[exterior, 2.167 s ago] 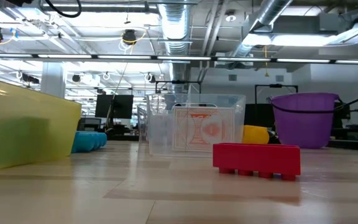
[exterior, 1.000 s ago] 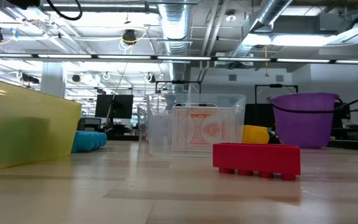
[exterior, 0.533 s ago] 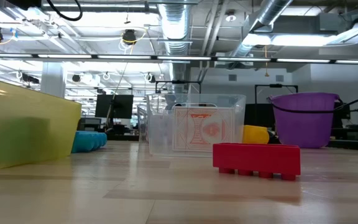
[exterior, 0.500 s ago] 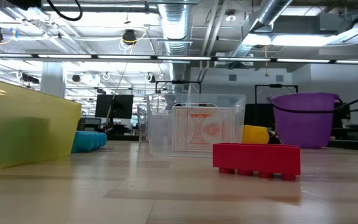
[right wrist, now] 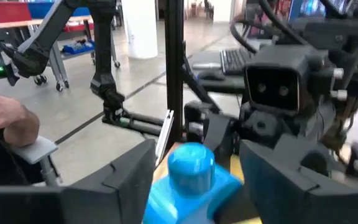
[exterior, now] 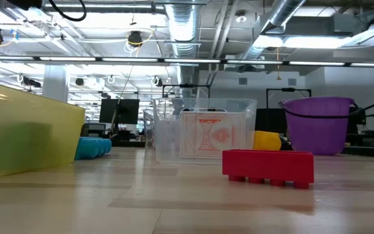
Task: Pick & Place Toys
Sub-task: Put the light blue game piece into the yellow bin
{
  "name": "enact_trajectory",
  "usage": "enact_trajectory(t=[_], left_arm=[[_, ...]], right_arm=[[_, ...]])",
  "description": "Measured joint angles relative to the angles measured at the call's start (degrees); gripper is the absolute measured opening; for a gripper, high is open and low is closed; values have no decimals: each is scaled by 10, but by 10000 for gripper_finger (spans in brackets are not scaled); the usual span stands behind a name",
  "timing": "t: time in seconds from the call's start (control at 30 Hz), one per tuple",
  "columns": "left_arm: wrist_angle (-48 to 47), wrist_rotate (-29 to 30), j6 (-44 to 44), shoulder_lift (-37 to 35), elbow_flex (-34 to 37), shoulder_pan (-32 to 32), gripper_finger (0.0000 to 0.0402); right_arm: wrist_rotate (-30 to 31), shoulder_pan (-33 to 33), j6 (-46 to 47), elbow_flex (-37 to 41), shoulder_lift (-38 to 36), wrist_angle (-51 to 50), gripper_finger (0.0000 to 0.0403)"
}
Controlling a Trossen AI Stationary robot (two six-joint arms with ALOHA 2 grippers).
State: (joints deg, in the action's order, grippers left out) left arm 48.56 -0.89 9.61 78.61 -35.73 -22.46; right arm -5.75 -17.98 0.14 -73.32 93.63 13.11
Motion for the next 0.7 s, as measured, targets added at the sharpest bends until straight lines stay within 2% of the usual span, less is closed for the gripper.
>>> enact_trajectory(t=[0.13,0.37,0.7], left_arm=[[-11,0,0,0,0,0,141],[-23,3,0,0,0,0,141],[-61,4,-9,-11,0,0,142]], right_arm=[[16,1,33,0,-18,-72,245],[43,-21,116,0,-39,-188,244],[252,-137,174,0,-71,-283,244]])
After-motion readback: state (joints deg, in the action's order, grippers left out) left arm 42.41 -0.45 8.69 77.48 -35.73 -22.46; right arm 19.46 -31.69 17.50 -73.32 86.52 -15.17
